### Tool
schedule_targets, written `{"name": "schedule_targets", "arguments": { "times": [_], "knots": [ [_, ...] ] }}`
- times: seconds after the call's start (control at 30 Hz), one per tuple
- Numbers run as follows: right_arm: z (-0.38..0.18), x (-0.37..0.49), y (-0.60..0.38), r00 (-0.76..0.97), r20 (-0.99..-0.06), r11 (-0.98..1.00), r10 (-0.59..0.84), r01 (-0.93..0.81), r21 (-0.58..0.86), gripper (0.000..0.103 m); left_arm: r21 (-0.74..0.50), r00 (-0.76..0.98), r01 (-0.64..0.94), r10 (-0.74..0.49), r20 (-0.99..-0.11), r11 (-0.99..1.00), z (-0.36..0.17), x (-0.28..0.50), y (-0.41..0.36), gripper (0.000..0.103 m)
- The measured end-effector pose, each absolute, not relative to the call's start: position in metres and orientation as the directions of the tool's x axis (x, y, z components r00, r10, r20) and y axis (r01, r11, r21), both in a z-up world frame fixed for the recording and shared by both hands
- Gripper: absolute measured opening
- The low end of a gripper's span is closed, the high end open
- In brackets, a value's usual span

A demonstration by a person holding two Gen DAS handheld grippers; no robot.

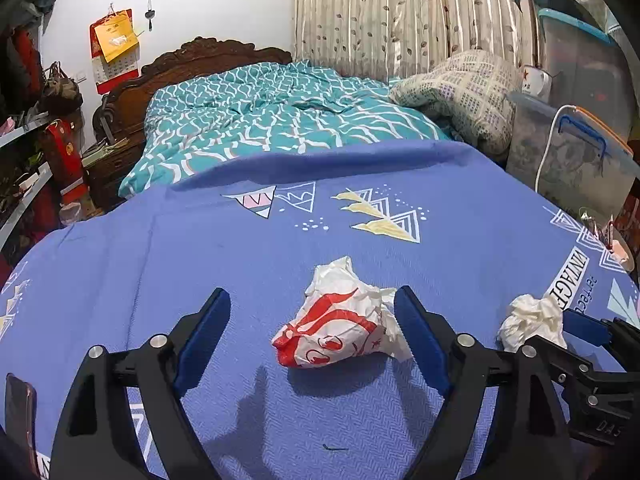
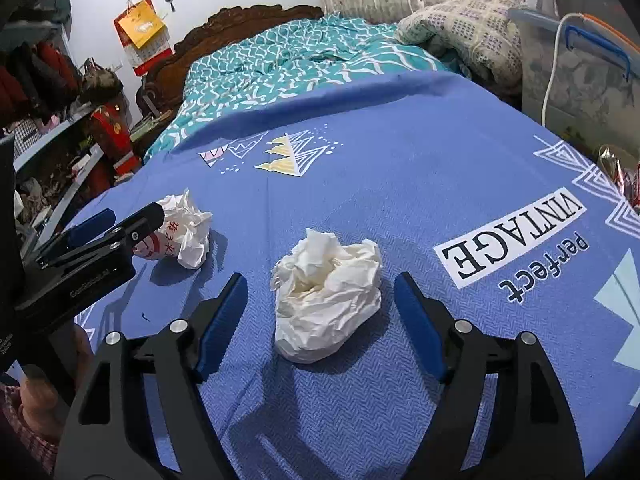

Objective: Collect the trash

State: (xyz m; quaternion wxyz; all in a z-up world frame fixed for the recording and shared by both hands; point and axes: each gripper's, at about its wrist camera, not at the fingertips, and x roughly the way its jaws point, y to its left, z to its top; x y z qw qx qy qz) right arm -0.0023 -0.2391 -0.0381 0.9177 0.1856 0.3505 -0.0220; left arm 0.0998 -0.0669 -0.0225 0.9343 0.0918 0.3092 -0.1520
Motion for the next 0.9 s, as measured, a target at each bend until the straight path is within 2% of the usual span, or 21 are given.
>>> {"name": "schedule_targets", "arguments": {
  "times": [0.33, 0.9],
  "knots": [
    [-0.0432, -0.0068, -0.2452, 0.758, -0.644, 0.91, 0.101, 0.192, 0.368, 0.077, 0.092, 0.77, 0.323, -0.205, -0.604, 0.942, -0.0239, 0.101, -0.0676, 0.082],
    [-0.0468, -0.0038, -0.2446, 0.75, -0.652, 0.909, 0.111, 0.189, 0.372, 0.077, 0.102, 0.767, 0.31, -0.185, -0.615, 0.945, -0.0265, 0.1029, -0.0656, 0.094]
  ]
}}
